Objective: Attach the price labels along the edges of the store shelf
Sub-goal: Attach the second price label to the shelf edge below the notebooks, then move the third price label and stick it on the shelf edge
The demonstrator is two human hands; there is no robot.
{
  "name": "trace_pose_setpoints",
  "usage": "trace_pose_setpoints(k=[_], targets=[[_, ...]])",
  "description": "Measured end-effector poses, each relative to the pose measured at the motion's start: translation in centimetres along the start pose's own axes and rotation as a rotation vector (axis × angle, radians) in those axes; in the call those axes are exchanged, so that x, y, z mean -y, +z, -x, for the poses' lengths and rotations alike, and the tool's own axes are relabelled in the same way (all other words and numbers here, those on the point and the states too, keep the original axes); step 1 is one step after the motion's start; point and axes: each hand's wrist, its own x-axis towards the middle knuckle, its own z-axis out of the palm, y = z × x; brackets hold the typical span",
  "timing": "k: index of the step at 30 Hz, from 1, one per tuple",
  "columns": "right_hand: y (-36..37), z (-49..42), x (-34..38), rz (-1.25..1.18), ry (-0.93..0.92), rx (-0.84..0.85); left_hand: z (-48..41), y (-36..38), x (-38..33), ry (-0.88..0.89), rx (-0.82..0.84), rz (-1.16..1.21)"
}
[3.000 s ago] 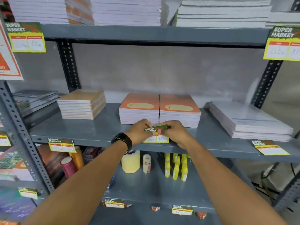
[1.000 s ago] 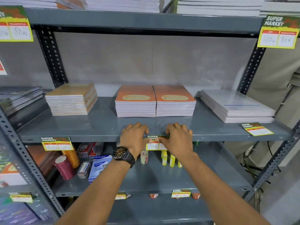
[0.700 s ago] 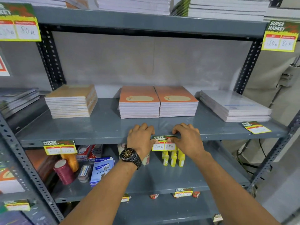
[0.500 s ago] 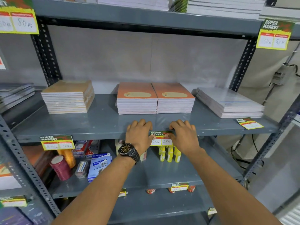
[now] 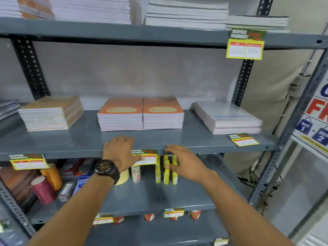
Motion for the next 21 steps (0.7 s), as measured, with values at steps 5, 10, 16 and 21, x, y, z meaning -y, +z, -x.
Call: trace_pose_setpoints(k=[5,10,16,21], targets=[[-3.7,2.7,-5.3,-0.028,-0.010,-0.004,-0.1,0.9,-1.9,-0.100,-0.083,-0.077],[-6.8,5.6,-9.7,-0.132,0.028,-0.087,0.5,1.3,-2.9,-0.163,-0.076,-0.128],[-12.3,8.3,-15.3,-0.264,0.178,-0.491,-0.8,-1.8,-6.8,-0.236,0.151,-0.066],[-17.1,7.8,-21.7,-0.276,0.455,-0.594,-2.7,-2.0,-18.4,-0.025,0.083,0.365]])
